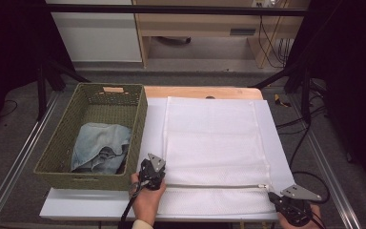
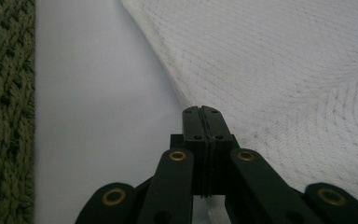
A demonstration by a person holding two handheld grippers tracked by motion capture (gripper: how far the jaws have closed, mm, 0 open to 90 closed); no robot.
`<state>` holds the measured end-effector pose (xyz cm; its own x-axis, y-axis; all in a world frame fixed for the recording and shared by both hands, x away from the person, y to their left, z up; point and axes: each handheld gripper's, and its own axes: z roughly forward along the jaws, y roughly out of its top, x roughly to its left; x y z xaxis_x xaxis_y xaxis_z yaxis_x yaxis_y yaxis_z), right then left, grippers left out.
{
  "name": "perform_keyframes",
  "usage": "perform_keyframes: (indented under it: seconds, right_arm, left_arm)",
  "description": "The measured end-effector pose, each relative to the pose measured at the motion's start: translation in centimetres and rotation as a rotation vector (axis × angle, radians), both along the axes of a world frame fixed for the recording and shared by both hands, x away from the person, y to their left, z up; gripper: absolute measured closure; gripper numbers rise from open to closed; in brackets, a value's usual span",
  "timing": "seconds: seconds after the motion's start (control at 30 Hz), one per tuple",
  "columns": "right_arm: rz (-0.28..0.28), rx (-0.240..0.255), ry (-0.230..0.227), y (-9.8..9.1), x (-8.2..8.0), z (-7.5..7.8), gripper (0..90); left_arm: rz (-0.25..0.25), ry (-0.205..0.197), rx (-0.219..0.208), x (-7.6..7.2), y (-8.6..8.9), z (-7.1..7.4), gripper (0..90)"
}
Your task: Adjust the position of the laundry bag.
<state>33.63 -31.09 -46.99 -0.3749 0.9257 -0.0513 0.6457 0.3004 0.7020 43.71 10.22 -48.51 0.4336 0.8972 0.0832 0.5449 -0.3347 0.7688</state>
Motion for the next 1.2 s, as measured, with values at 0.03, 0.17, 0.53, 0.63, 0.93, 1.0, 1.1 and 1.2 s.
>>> perform_keyframes:
  seconds: [0.03, 0.17, 0.53, 0.63, 0.93, 1.0, 1.1, 1.2]
  right_arm:
    - [-0.004, 0.004, -0.001, -0.2, -0.2, 0.1, 88.6]
    - [-0.009, 0.017, -0.002, -0.4, -0.6, 0.3, 82.0]
    - [-0.093, 0.141, -0.185, -1.9, -0.5, 1.7, 28.2]
    - [-0.110, 0.157, -0.206, -2.3, -0.1, 1.7, 32.0]
    - [-0.105, 0.151, -0.137, -2.2, 1.2, 0.6, 51.5]
    - [-0.101, 0.153, -0.124, -2.1, 1.3, 0.4, 52.6]
    - [-0.095, 0.154, -0.096, -2.0, 1.4, 0.2, 53.1]
    - [-0.087, 0.145, -0.081, -1.9, 1.5, -0.1, 52.4]
  left_arm:
    - [-0.010, -0.007, -0.022, 0.1, 0.1, 0.0, 85.5]
    - [-0.021, -0.048, -0.041, 0.0, 0.1, 0.3, 70.9]
    - [-0.113, -0.116, -0.098, -1.6, -1.1, 1.9, 27.3]
    - [-0.139, -0.116, -0.121, -2.0, -1.3, 2.4, 21.8]
    - [-0.231, -0.123, -0.178, -3.9, -1.5, 3.9, 11.8]
    - [-0.241, -0.122, -0.185, -4.5, -1.6, 4.1, 11.7]
    - [-0.256, -0.117, -0.188, -5.1, -1.6, 4.2, 11.7]
    - [-0.281, -0.114, -0.191, -6.2, -1.6, 4.0, 11.7]
